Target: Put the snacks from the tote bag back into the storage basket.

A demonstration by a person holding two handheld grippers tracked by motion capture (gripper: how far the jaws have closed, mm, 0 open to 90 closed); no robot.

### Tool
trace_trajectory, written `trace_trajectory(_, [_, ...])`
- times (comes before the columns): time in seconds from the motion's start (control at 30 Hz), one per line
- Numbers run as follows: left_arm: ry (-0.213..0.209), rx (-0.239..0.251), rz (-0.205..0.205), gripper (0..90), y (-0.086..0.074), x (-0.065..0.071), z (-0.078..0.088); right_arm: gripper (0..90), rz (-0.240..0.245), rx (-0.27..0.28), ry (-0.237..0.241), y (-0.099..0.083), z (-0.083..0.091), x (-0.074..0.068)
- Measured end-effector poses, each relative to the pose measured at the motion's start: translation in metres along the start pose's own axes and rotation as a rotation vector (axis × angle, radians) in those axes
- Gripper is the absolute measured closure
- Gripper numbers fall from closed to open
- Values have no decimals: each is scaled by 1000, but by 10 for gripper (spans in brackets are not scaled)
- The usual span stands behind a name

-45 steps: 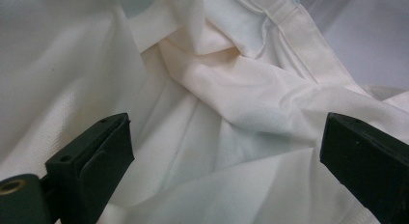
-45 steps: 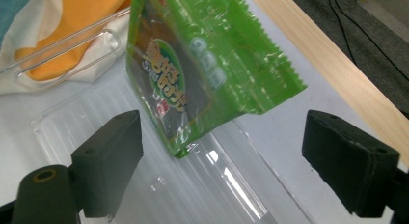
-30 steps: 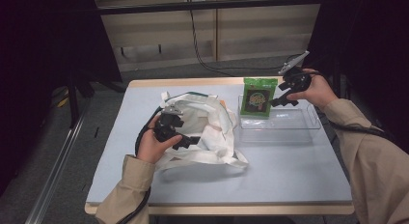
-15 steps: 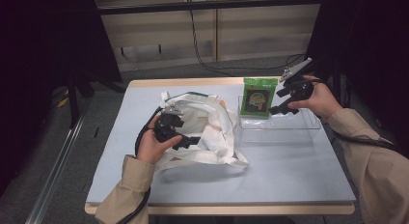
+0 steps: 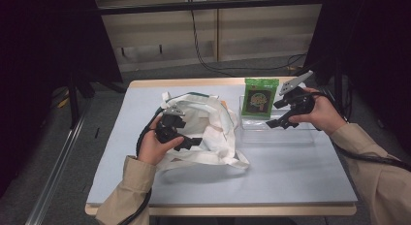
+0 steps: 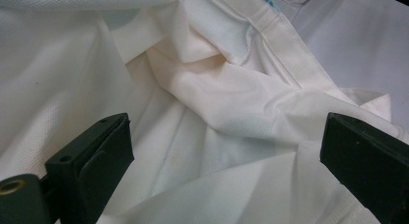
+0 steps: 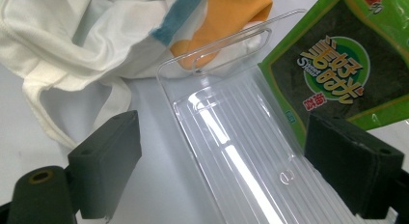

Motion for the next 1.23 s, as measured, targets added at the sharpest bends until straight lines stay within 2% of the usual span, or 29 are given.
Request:
trace_trajectory(0.17, [-1, -2, -2, 43, -1, 1, 0, 126, 12, 5, -1, -4, -1, -7])
trace_trajectory(0.2, [0, 0, 0, 43, -1, 0, 0, 126, 8, 14, 14, -5, -1, -10])
trace_trajectory(0.4, [-8, 7, -1, 43, 0, 3, 1, 126, 35, 18, 6, -9, -1, -19])
trace_trajectory(0.5, [-9, 15, 0, 43, 1, 4, 2, 125, 34, 26, 24, -12, -4, -27])
trace_trajectory(0.6, [-13, 4, -5, 43, 0, 4, 3, 125, 52, 13, 17, -16, -6, -34])
trace_trajectory(0.67, [-10, -4, -9, 43, 0, 5, 3, 125, 71, 15, 29, -19, -8, -40])
trace_trajectory(0.73, [-13, 13, -7, 43, 1, 6, 1, 125, 68, 23, 36, -21, -9, -46])
trace_trajectory(0.87, [-15, 10, -4, 43, 1, 7, 1, 125, 76, 47, 55, -26, -12, -56])
trace_trajectory(0.97, [-14, 5, -7, 42, 0, 8, 0, 125, 90, 38, 48, -34, -16, -64])
trace_trajectory(1.17, [-15, -3, -8, 42, 0, 9, 0, 125, 57, 61, 88, -49, -28, -75])
trace_trajectory(1.23, [-16, -6, -13, 42, 0, 10, 0, 125, 65, 47, 65, -54, -31, -75])
Point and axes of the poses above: each handheld gripper's, and its own axes: z roughly backward along the jaws, y roughly out of its top, x roughly to its right, the point moved 9 cm from there along -z, roughly forward along the jaws, and after that the axes turned 5 degrees about -x, right-handed, at the moved point
